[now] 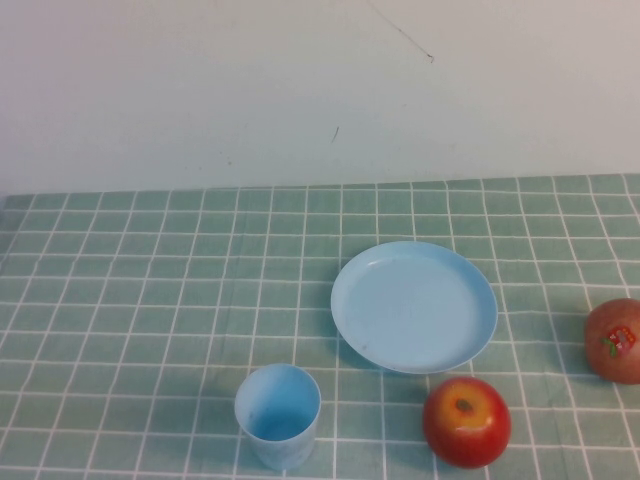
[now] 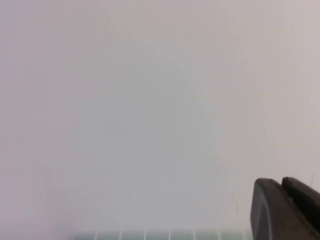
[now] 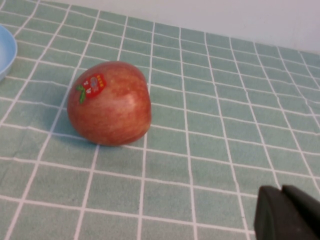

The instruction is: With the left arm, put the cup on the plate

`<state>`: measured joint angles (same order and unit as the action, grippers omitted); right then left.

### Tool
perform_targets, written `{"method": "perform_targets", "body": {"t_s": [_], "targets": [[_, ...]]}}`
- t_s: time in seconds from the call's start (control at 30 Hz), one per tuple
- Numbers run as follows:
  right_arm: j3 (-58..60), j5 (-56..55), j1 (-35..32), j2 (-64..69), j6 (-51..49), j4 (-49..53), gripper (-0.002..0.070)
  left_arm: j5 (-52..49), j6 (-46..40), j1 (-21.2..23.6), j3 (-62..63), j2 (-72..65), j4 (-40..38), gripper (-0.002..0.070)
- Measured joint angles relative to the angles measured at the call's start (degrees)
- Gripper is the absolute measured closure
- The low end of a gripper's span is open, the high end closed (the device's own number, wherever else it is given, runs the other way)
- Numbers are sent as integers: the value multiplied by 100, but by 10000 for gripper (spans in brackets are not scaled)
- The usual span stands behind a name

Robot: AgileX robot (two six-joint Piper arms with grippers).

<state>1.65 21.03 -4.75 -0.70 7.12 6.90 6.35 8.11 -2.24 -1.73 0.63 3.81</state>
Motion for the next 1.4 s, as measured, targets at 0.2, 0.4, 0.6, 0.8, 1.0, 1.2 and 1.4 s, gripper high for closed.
{"method": "perform_targets", "body": {"t_s": [0.2, 0.4, 0.6, 0.8, 1.0, 1.2, 1.4], "targets": [[0, 0, 0, 0, 0, 0, 678, 2922, 73, 0, 0, 9, -64, 669], [0, 0, 0, 0, 0, 0, 678, 5557, 771, 0, 0, 12, -198, 669], [0, 0, 0, 0, 0, 0, 678, 6082, 419, 0, 222, 35, -381, 669], [0, 0, 0, 0, 0, 0, 678, 2684, 1192, 0, 2394, 23, -381, 669], [0, 0, 0, 0, 0, 0, 678, -1639, 388, 0, 4622, -971, -151, 669], [0, 0, 0, 0, 0, 0, 678, -3068, 411, 0, 4950, -1696, -741, 669], [0, 0, 0, 0, 0, -2, 678, -3991, 426, 0, 4963, -2023, -1290, 669]]}}
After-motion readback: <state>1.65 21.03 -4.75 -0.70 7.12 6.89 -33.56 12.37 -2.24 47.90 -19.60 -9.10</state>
